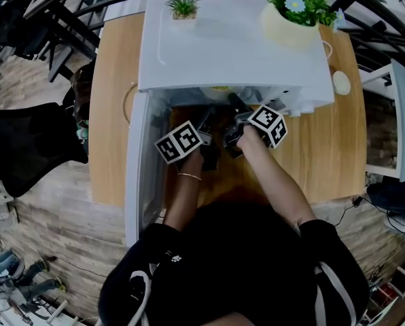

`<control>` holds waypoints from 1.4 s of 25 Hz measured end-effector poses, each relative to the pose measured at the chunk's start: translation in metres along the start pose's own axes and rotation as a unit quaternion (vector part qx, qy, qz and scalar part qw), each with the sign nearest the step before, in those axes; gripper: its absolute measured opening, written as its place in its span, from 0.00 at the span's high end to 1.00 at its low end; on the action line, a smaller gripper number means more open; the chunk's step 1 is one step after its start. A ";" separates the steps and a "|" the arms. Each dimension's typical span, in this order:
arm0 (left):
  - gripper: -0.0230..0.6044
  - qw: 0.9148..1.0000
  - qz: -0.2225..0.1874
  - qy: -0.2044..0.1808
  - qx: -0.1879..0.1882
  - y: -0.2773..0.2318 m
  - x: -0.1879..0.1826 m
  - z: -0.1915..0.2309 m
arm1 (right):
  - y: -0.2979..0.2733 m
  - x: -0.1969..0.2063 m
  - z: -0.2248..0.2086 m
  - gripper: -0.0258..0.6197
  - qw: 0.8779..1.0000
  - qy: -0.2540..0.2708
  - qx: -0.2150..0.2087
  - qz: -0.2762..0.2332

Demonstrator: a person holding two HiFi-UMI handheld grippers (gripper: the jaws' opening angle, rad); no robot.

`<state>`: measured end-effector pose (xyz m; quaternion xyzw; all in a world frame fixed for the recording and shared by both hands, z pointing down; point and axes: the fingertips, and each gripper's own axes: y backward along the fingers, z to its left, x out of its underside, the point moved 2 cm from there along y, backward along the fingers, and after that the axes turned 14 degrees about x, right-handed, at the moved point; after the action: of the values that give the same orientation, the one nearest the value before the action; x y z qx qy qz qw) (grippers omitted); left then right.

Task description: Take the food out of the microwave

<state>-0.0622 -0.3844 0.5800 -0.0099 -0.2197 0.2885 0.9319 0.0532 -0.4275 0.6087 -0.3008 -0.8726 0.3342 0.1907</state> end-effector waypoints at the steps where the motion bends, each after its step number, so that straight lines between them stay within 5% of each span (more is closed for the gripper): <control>1: 0.64 1.000 0.001 0.001 0.001 -0.001 0.001 0.000 | 0.001 0.001 -0.001 0.58 1.000 0.000 0.000 0.001; 13: 0.64 1.000 0.014 0.003 0.012 -0.008 0.009 -0.007 | 0.020 0.006 0.006 0.90 0.999 0.015 -0.028 0.007; 25: 0.64 1.000 0.019 0.016 0.016 -0.015 0.018 -0.007 | 0.040 0.009 -0.002 0.94 0.997 -0.026 -0.061 0.029; 28: 0.82 0.999 0.016 0.028 0.020 -0.015 0.022 -0.010 | 0.045 0.011 -0.004 0.94 0.997 -0.029 -0.065 0.032; 35: 0.85 0.999 0.020 0.033 0.030 -0.009 0.031 -0.021 | 0.056 0.012 -0.012 0.94 0.996 -0.042 -0.071 0.034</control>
<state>-0.0258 -0.3729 0.5747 0.0046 -0.1798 0.3129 0.9326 0.0730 -0.3803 0.5795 -0.3290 -0.8906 0.2898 0.1206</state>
